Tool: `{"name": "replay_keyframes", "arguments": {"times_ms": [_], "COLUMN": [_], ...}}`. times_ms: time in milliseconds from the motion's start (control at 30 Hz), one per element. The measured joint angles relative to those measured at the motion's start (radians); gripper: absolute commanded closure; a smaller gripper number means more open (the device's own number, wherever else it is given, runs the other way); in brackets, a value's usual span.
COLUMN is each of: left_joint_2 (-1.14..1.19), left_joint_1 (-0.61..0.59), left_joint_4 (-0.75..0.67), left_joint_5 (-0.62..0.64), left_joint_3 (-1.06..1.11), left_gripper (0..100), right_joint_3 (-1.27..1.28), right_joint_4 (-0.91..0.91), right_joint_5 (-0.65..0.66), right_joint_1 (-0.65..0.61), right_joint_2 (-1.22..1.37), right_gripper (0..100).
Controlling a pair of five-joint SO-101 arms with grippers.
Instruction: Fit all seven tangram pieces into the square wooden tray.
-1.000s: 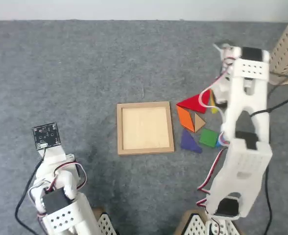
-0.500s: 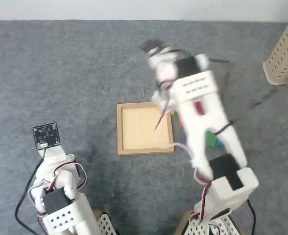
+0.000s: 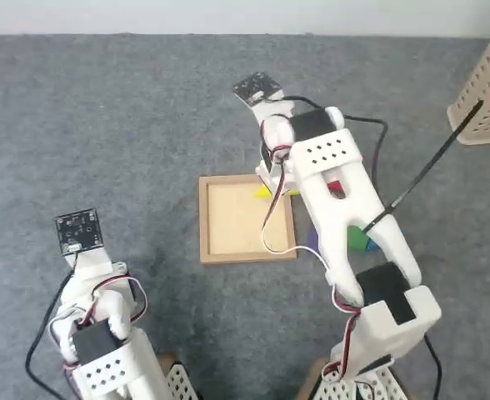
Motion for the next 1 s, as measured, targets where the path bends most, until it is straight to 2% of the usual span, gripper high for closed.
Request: {"name": "replay_keyframes", "arguments": {"times_ms": [133,267,533,867,1000], "left_joint_2": [0.0,0.0,0.0,0.0,0.0], "left_joint_1": [0.0,0.0,-0.002,-0.002,-0.002], "left_joint_4": [0.0,0.0,0.0,0.0,0.0], "left_joint_5": [0.0,0.0,0.0,0.0,0.0], "left_joint_3": [0.0,0.0,0.0,0.0,0.0], "left_gripper": [99,99,99,99,99], "right_joint_3": [-0.014,-0.017,-0.017,-0.034,-0.044], "right_joint_4": [-0.094,-0.181,-0.311,-0.327,-0.319], "right_joint_5": [-0.005,-0.008,-0.061,-0.074,-0.078], "right_joint_1": [0.095,0.152,0.13,0.071,0.005], "right_joint_2": [0.061,0.183,0.292,0.362,0.364], "right_gripper": [81.9,82.4,84.5,84.6,84.6]}}
